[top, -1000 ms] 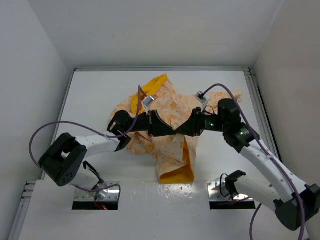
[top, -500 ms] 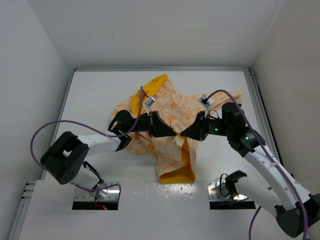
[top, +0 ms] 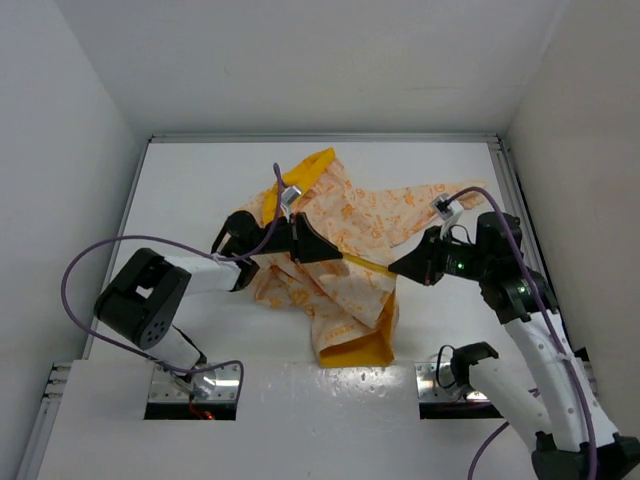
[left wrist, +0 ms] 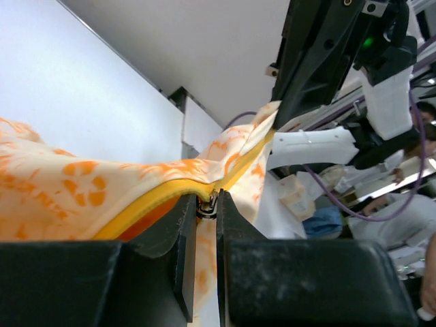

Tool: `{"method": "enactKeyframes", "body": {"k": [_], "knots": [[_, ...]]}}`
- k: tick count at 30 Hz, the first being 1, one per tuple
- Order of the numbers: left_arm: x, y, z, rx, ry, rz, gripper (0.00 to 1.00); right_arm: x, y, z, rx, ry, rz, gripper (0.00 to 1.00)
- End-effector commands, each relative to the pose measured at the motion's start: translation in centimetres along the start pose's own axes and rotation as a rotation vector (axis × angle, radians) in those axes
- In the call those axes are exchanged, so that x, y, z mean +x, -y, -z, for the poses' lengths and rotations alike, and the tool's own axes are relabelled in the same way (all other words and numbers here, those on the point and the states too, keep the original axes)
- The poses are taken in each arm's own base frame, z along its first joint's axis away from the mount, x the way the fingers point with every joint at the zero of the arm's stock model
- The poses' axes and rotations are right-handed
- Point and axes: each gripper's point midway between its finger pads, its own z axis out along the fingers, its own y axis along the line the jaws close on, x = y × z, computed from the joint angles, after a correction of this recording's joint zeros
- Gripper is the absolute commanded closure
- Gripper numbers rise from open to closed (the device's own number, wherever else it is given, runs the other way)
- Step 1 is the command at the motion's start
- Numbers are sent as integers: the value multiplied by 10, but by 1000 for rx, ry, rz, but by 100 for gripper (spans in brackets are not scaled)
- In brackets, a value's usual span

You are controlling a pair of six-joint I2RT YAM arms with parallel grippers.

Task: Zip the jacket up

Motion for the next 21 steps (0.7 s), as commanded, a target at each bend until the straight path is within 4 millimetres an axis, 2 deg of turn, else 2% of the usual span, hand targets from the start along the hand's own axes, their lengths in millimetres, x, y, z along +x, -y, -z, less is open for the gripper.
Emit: {"method": "enactKeyframes", "body": {"k": [1, 2, 3, 4, 6, 7, 8, 10, 11, 13, 14, 16, 17, 20, 21], "knots": [[-33, -40, 26, -116, 64, -147, 100, -15, -10, 25, 3, 71, 4, 100], [-32, -48, 31, -152, 56, -136, 100, -16, -11, 28, -3, 74, -3, 100], [-37, -55, 35, -176, 55, -152, 100, -22, -4, 35, 33, 110, -17, 100], [-49, -61, 42, -198, 56, -239, 100, -19, -4, 36, 29, 104, -32, 100], [-52, -78, 54, -271, 27, -236, 100, -21, 0, 41, 59, 122, -42, 100], [-64, -79, 57, -279, 27, -276, 100, -27, 11, 48, 112, 162, -62, 100], [-67, -95, 70, -331, 17, -282, 100, -21, 13, 49, 124, 148, -92, 100], [-76, -106, 83, -368, 12, -293, 100, -25, 20, 53, 171, 178, -78, 100], [-93, -110, 95, -401, 32, -323, 100, -24, 19, 54, 179, 182, -79, 100], [-97, -127, 112, -455, 13, -335, 100, -26, 23, 58, 219, 197, -78, 100], [-111, -136, 125, -488, 26, -352, 100, -25, 22, 60, 228, 199, -80, 100], [-117, -149, 141, -542, 12, -373, 100, -25, 25, 63, 260, 206, -76, 100], [-130, -159, 155, -585, 22, -406, 100, -25, 25, 64, 268, 210, -75, 100], [-141, -182, 180, -671, 20, -412, 100, -26, 25, 67, 284, 216, -79, 100], [-158, -187, 193, -711, 38, -436, 100, -26, 23, 68, 284, 218, -76, 100]]}}
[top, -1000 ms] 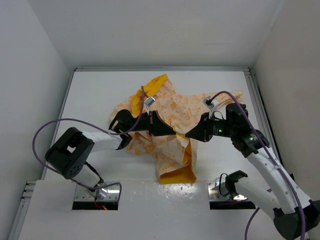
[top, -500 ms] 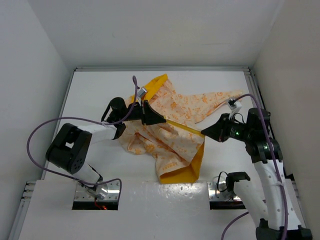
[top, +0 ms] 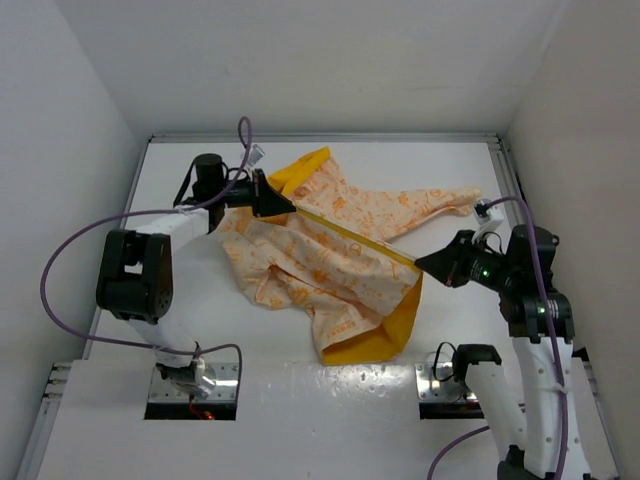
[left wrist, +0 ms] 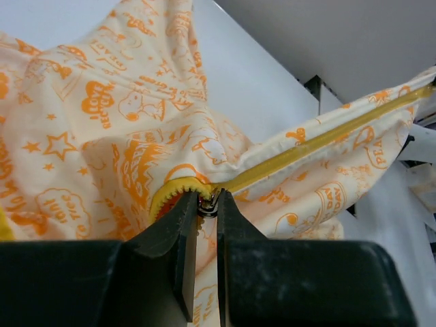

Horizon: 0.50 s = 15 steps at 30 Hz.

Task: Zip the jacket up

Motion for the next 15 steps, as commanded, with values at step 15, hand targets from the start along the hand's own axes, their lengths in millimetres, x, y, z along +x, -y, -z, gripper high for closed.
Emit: {"method": "enactKeyframes", "body": {"k": [15], "knots": [[-62, -165, 115, -375, 113, -152, 100, -35, -2, 17, 84, 88, 127, 92]]}}
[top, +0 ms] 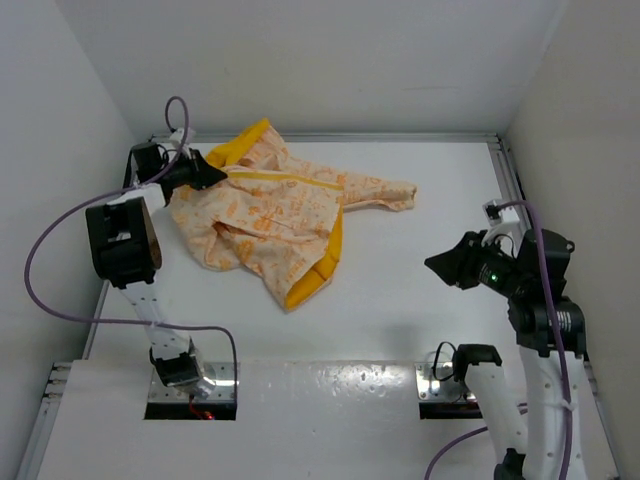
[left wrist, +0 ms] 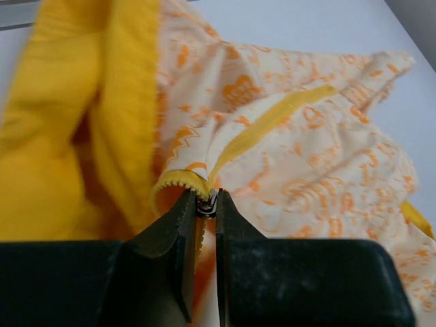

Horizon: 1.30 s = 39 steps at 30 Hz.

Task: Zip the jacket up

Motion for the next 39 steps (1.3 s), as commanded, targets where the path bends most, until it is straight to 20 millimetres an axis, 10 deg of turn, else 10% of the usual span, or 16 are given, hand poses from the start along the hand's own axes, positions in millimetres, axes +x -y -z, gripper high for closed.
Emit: {"method": "enactKeyframes", "body": {"k": [1, 3, 5, 10, 14, 22, 32, 39], "knots": [[-18, 83, -3, 204, 3, -113, 100, -31, -6, -8, -53, 57, 98, 68], [-8, 144, 3, 330, -30, -105, 100, -40, -14, -18, -146, 78, 143, 35], [2, 188, 9, 422, -57, -84, 100, -53, -17, -26, -191, 126, 213, 25], [39, 332, 34, 694, -137, -50, 100, -62, -39, -60, -338, 129, 370, 17], [13, 408, 60, 777, -48, 29, 100, -41, -66, -82, -467, 104, 583, 12], [-3, 465, 58, 817, -118, 177, 100, 12, -81, -106, -538, 101, 1025, 4], [40, 484, 43, 826, -225, 213, 100, 5, -96, -99, -518, 172, 1177, 3], [30, 495, 47, 873, -192, 238, 100, 29, -102, -100, -619, 68, 1165, 34]]}}
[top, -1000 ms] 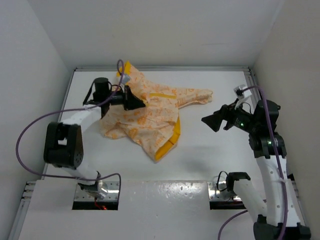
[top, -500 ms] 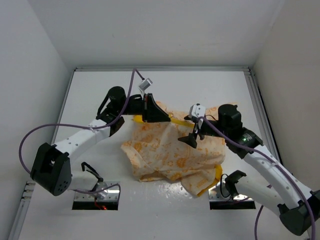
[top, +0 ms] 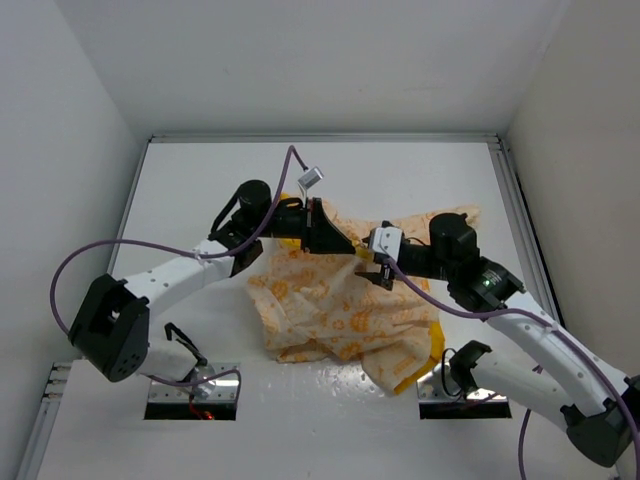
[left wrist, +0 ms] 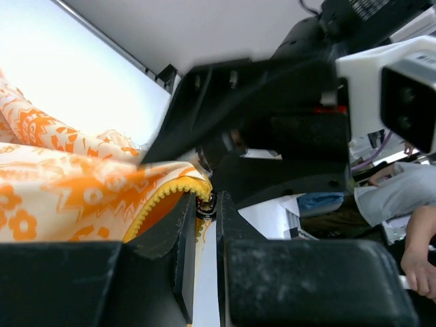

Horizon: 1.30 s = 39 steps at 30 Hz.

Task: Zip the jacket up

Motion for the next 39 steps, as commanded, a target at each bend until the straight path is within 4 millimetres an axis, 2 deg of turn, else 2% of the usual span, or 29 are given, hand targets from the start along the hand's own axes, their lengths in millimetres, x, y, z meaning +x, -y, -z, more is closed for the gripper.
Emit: {"method": "enactKeyframes", "body": {"k": [1, 3, 4, 6, 7, 9, 10, 16, 18, 21, 22, 23, 26, 27, 32, 37, 38, 39], "knots": [[-13, 18, -4, 63, 44, -7, 100, -15, -2, -1, -45, 28, 35, 48], [-16, 26, -3, 91, 51, -17, 100, -12, -2, -2, -45, 17, 25, 58], [-14, 24, -3, 88, 47, -1, 100, -11, 2, -1, -26, 10, 22, 74], [-5, 26, -4, 109, 6, 30, 100, -16, 7, -1, -2, 20, 24, 92], [1, 13, -5, 91, -10, 94, 100, -16, 11, 1, 22, 15, 23, 100], [5, 10, 1, 115, 10, 117, 100, -18, 13, 3, 41, 15, 30, 100], [14, -6, 11, 94, 30, 172, 100, -23, 16, 8, 59, 25, 41, 100], [-2, -29, 31, 96, 148, 262, 100, -23, 13, 26, 74, -12, 85, 100], [-14, -31, 40, 115, 194, 253, 100, -16, 12, 33, 83, -52, 98, 100], [-26, -50, 54, 109, 239, 261, 100, -6, 10, 46, 107, -98, 114, 100], [-32, -49, 59, 114, 247, 242, 100, -5, 13, 47, 122, -111, 123, 100], [-36, -62, 66, 94, 262, 242, 100, -5, 13, 54, 139, -116, 132, 100], [-44, -74, 82, 83, 292, 214, 100, -1, 16, 64, 177, -138, 137, 100], [-52, -87, 92, 59, 322, 211, 100, 2, 16, 67, 185, -148, 131, 100], [-67, -114, 124, -3, 359, 143, 100, 14, 12, 74, 204, -177, 105, 100], [-99, -140, 160, -111, 404, 22, 100, 22, 15, 74, 236, -187, 84, 100], [-101, -150, 165, -140, 398, 49, 100, 24, 17, 73, 247, -190, 86, 100], [-116, -150, 174, -164, 412, -1, 100, 26, 22, 73, 271, -195, 84, 100]]}}
